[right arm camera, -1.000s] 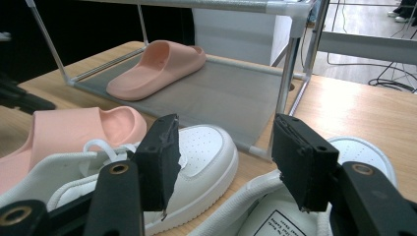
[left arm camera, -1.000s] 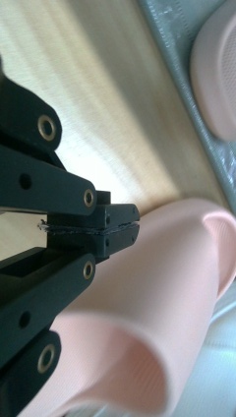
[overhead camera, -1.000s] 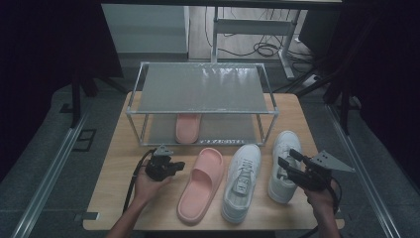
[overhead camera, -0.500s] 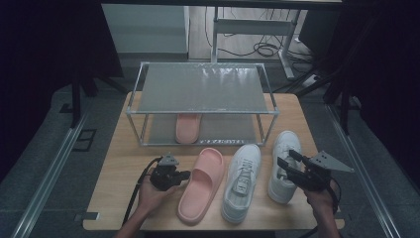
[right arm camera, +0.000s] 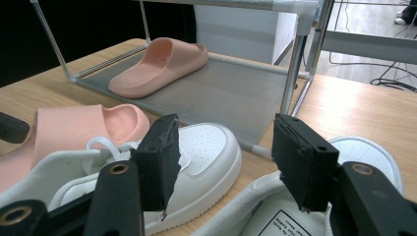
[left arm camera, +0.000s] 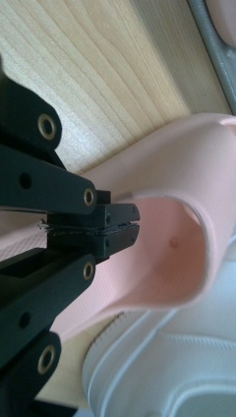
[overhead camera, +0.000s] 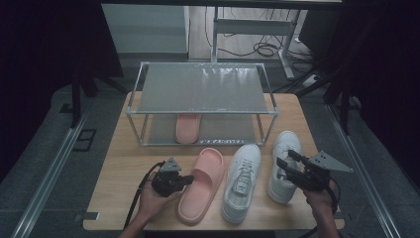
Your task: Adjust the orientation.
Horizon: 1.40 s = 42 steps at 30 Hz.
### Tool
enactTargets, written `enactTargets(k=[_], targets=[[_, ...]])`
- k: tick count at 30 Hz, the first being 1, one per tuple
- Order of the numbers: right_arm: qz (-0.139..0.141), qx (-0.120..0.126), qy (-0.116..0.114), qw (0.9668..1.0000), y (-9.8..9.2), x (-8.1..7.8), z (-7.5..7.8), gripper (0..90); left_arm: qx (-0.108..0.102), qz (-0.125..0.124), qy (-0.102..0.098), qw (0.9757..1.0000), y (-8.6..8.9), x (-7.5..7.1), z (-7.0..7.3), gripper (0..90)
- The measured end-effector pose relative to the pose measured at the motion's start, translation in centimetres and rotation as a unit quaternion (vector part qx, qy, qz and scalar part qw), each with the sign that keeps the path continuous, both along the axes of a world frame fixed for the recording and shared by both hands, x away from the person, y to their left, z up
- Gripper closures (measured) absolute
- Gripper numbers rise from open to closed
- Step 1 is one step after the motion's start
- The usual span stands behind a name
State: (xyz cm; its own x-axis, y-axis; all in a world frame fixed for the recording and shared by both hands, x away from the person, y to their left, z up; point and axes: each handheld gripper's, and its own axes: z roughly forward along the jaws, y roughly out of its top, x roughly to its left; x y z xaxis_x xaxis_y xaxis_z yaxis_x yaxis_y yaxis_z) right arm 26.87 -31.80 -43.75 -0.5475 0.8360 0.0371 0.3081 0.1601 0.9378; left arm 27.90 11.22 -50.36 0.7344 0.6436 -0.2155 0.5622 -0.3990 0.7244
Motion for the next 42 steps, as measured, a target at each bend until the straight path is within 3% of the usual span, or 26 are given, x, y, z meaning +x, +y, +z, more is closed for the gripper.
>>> enactTargets(k=[19, 37, 42], targets=[[-0.002, 0.0, 0.0, 1.0, -0.1, 0.1, -0.1, 44.3, -0.004, 0.03, -0.001, 0.9995, 1.2, 1.1, -0.1, 88.3], [-0.002, 0.0, 0.0, 1.0, -0.1, 0.0, 0.0, 44.3, -0.033, 0.004, -0.006, 0.9994, 1.2, -1.7, 1.2, 82.7], [0.0, 0.0, -0.002, 1.0, 0.0, 0.0, 0.0, 44.3, -0.036, 0.0, -0.008, 0.9993, 0.9, -2.3, 1.3, 74.9]])
